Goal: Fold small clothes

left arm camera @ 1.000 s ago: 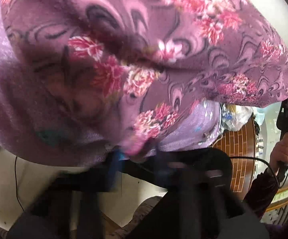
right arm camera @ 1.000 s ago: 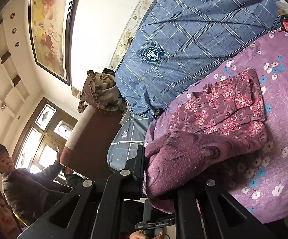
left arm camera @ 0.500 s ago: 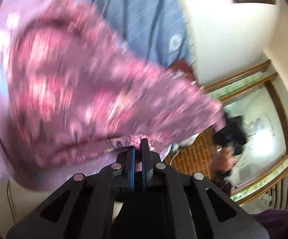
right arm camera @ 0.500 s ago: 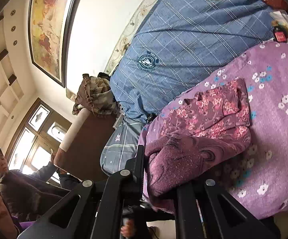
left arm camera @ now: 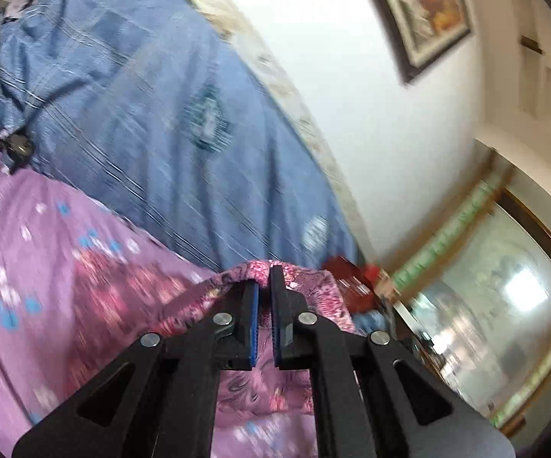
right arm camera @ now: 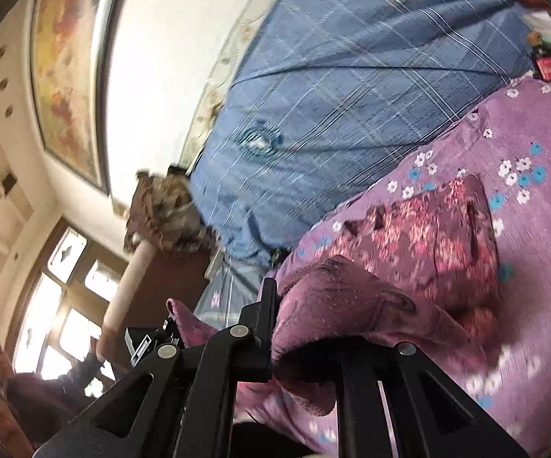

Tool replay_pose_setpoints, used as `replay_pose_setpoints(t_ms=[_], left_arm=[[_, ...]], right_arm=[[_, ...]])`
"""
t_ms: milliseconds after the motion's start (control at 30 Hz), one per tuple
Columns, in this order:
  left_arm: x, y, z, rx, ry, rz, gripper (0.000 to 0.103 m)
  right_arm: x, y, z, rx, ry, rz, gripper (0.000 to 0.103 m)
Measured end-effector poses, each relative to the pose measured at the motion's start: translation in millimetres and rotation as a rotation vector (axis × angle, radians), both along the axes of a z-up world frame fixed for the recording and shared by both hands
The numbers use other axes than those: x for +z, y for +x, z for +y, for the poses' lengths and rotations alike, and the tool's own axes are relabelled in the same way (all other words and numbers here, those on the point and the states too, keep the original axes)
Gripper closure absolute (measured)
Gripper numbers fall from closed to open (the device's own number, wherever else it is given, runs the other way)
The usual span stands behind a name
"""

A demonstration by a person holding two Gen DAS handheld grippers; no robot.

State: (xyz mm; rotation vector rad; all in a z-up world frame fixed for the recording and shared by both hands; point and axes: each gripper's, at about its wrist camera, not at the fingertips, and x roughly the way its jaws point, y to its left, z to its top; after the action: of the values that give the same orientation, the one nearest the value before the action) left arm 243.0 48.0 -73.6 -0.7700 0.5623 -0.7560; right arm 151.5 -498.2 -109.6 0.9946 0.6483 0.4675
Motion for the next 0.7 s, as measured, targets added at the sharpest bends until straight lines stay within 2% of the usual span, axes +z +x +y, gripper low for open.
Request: replay_pose_setpoints(t_ms=[67, 133, 167, 200, 233, 267, 300, 367, 433, 500, 533, 567, 633, 700], left_arm=[[-16, 30, -2, 0.068, 0.051, 0.033, 0.1], [-37, 59, -6, 0.121, 0.083, 0.087, 0.1], [-55, 77, -9, 0.139, 0.083, 0.132, 0.1], [-63, 85, -9, 0.149, 0.091, 0.159, 0.1], [-79, 100, -14, 0.166, 0.114, 0.193, 0.1], [-95, 113, -18, 0.182, 0.143, 0.224, 0.099], [-104, 116, -21, 0.191, 0.158, 0.244, 0.099], [-126, 126, -25, 0.2, 0.157, 0.282, 0.098], [-132, 126, -25, 0.211, 0.144, 0.251, 0.083], [-126, 114, -19, 0.246, 0.141, 0.159, 0.051], [-122, 108, -16, 0.279, 0.146, 0.123, 0.047], [-115, 103, -13, 0.308, 0.15, 0.098, 0.041], [-101, 96, -11, 0.314, 0.152, 0.064, 0.037], [-92, 91, -16, 0.298, 0.201, 0.071, 0.031]], right_arm=[[-15, 34, -8, -0.042, 0.023, 0.022, 0.09], [-32, 64, -15, -0.081, 0.039, 0.061, 0.083], [-45, 83, -19, -0.104, 0.047, 0.084, 0.072], [-55, 99, -23, -0.123, 0.047, 0.102, 0.056], [-64, 110, -27, -0.142, 0.045, 0.124, 0.046], [-76, 122, -32, -0.172, 0.049, 0.159, 0.027], [-90, 133, -38, -0.203, 0.065, 0.19, 0.02], [-115, 147, -50, -0.252, 0.11, 0.223, 0.02], [-128, 147, -54, -0.288, 0.127, 0.227, 0.02], [-128, 144, -44, -0.253, 0.11, 0.187, 0.02], [-122, 143, -34, -0.221, 0.062, 0.172, 0.021], [-114, 141, -18, -0.179, -0.006, 0.145, 0.024], [-104, 141, 9, -0.111, -0.08, 0.118, 0.034], [-103, 148, 40, -0.019, -0.116, 0.14, 0.055]])
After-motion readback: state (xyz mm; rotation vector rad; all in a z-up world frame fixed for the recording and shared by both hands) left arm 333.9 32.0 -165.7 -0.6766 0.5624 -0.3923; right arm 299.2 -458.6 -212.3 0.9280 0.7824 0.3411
